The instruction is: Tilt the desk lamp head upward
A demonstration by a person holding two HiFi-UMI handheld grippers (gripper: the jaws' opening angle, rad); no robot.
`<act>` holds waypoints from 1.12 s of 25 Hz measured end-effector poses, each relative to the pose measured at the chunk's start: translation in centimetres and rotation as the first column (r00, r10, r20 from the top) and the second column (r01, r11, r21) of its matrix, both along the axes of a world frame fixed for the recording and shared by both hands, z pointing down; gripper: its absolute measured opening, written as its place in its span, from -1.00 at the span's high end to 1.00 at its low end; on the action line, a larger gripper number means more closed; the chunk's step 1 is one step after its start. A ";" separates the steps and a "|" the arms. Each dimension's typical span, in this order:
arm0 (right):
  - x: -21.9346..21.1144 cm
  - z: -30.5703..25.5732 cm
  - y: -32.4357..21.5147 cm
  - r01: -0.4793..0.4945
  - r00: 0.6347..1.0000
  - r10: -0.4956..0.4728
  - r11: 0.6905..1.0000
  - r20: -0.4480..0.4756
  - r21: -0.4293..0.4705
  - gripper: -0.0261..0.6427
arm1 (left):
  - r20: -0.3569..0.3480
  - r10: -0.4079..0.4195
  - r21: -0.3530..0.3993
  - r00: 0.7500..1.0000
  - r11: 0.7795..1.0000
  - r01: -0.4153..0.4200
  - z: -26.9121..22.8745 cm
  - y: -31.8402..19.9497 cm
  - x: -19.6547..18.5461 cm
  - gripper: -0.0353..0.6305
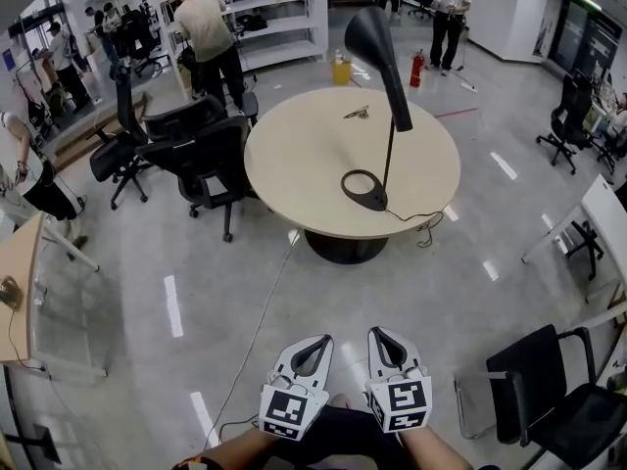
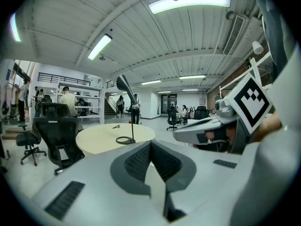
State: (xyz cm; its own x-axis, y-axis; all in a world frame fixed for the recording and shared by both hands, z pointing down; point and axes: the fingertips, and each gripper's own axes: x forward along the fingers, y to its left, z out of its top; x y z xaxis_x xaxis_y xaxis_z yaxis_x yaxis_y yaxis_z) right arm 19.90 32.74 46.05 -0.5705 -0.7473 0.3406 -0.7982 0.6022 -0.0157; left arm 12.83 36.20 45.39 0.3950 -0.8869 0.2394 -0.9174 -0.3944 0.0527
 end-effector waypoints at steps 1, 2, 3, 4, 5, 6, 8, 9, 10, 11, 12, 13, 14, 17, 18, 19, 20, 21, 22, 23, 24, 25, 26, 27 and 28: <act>0.3 0.1 0.6 0.004 1.000 -0.004 1.000 0.002 0.001 0.88 | 0.004 -0.007 0.003 1.000 1.000 0.007 0.1 0.7 0.2 0.76; 0.5 0.2 1.3 0.007 1.000 -0.007 1.000 0.003 0.003 0.88 | 0.008 -0.013 0.007 1.000 1.000 0.013 0.2 1.3 0.3 0.76; 0.7 0.4 1.8 0.009 1.000 -0.009 1.000 0.004 0.002 0.88 | 0.011 -0.019 0.012 1.000 1.000 0.018 0.4 1.9 0.4 0.76; 0.8 0.6 2.4 0.011 1.000 -0.011 1.000 0.004 0.001 0.88 | 0.014 -0.023 0.014 1.000 1.000 0.022 0.6 2.4 0.4 0.76; 0.9 0.9 2.8 0.012 1.000 -0.012 1.000 0.004 -0.003 0.88 | 0.018 -0.025 0.007 1.000 1.000 0.024 0.9 2.9 0.4 0.76; 1.0 1.1 3.2 0.010 1.000 -0.010 1.000 0.004 -0.008 0.88 | 0.023 -0.025 -0.004 0.999 1.000 0.025 1.2 3.4 0.4 0.76; 1.1 1.6 4.0 0.003 1.000 -0.003 1.000 0.005 -0.022 0.88 | 0.034 -0.026 -0.017 0.999 0.999 0.027 1.6 4.5 0.1 0.76; 1.1 1.8 4.3 0.000 1.000 0.000 1.000 0.003 -0.026 0.88 | 0.039 -0.029 -0.020 0.999 0.999 0.030 1.7 4.9 0.0 0.76; 0.9 1.9 4.6 0.000 1.000 0.000 1.000 0.001 -0.028 0.88 | 0.043 -0.034 -0.021 0.999 0.999 0.034 1.9 5.2 -0.3 0.76; 0.7 2.1 4.8 0.001 1.000 -0.001 1.000 0.000 -0.030 0.88 | 0.045 -0.038 -0.023 0.998 0.999 0.039 2.0 5.4 -0.6 0.76; 0.4 2.1 4.9 0.004 1.000 -0.004 0.999 0.001 -0.031 0.88 | 0.048 -0.042 -0.024 0.998 0.999 0.043 2.2 5.5 -0.9 0.76; 0.2 2.2 5.0 0.007 1.000 -0.007 0.999 0.001 -0.032 0.88 | 0.052 -0.046 -0.024 0.998 0.999 0.047 2.3 5.6 -1.1 0.76; -0.1 2.2 5.2 0.010 1.000 -0.010 0.999 0.000 -0.032 0.88 | 0.055 -0.049 -0.022 0.997 0.999 0.050 2.3 5.7 -1.4 0.76; -0.7 2.2 5.5 0.024 1.000 -0.024 0.999 0.001 -0.028 0.88 | 0.060 -0.062 -0.014 0.996 0.998 0.063 2.3 6.0 -2.0 0.76; -0.9 2.2 5.5 0.028 1.000 -0.028 0.999 0.001 -0.027 0.88 | 0.060 -0.067 -0.009 0.996 0.998 0.068 2.2 6.1 -2.1 0.76; -1.1 2.1 5.6 0.033 0.999 -0.033 0.999 0.000 -0.026 0.88 | 0.062 -0.071 0.000 0.996 0.997 0.071 2.2 6.1 -2.3 0.76; -1.3 2.1 5.6 0.037 0.999 -0.037 0.999 0.000 -0.024 0.88 | 0.063 -0.075 0.006 0.995 0.997 0.075 2.2 6.2 -2.5 0.76; -1.4 2.2 5.6 0.041 0.999 -0.041 0.999 -0.001 -0.024 0.88 | 0.063 -0.080 0.006 0.995 0.997 0.080 2.1 6.3 -2.6 0.76; -1.5 2.2 5.6 0.043 0.999 -0.043 0.999 -0.002 -0.024 0.88 | 0.062 -0.084 0.005 0.995 0.996 0.084 2.1 6.3 -2.6 0.76; -1.5 2.2 5.6 0.046 0.999 -0.046 0.999 -0.003 -0.024 0.88 | 0.065 -0.086 0.008 0.994 0.996 0.086 2.1 6.4 -2.7 0.76; -1.5 2.2 5.7 0.048 0.999 -0.048 0.999 -0.003 -0.023 0.88 | 0.068 -0.087 0.012 0.994 0.996 0.087 2.1 6.4 -2.7 0.76; -1.5 2.1 5.7 0.049 0.999 -0.049 0.999 -0.004 -0.022 0.88 | 0.068 -0.090 0.012 0.994 0.996 0.089 2.0 6.4 -2.6 0.76; -1.4 2.0 5.7 0.049 0.999 -0.049 0.999 -0.004 -0.020 0.88 | 0.067 -0.092 0.013 0.993 0.996 0.091 1.9 6.4 -2.5 0.76; -1.2 2.0 5.6 0.049 0.999 -0.049 0.999 -0.004 -0.018 0.88 | 0.069 -0.093 0.019 0.993 0.996 0.092 1.8 6.4 -2.4 0.76; -1.0 1.9 5.6 0.049 0.999 -0.049 0.999 -0.003 -0.016 0.88 | 0.071 -0.093 0.027 0.993 0.995 0.091 1.7 6.3 -2.2 0.76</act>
State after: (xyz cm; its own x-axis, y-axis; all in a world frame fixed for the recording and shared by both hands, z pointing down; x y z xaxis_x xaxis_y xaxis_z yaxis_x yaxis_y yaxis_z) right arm 18.89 38.36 47.93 -0.6049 -0.7132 0.3541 -0.7680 0.6400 -0.0231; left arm 10.63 42.54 47.05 0.2938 -0.9245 0.2429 -0.9510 -0.3084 -0.0233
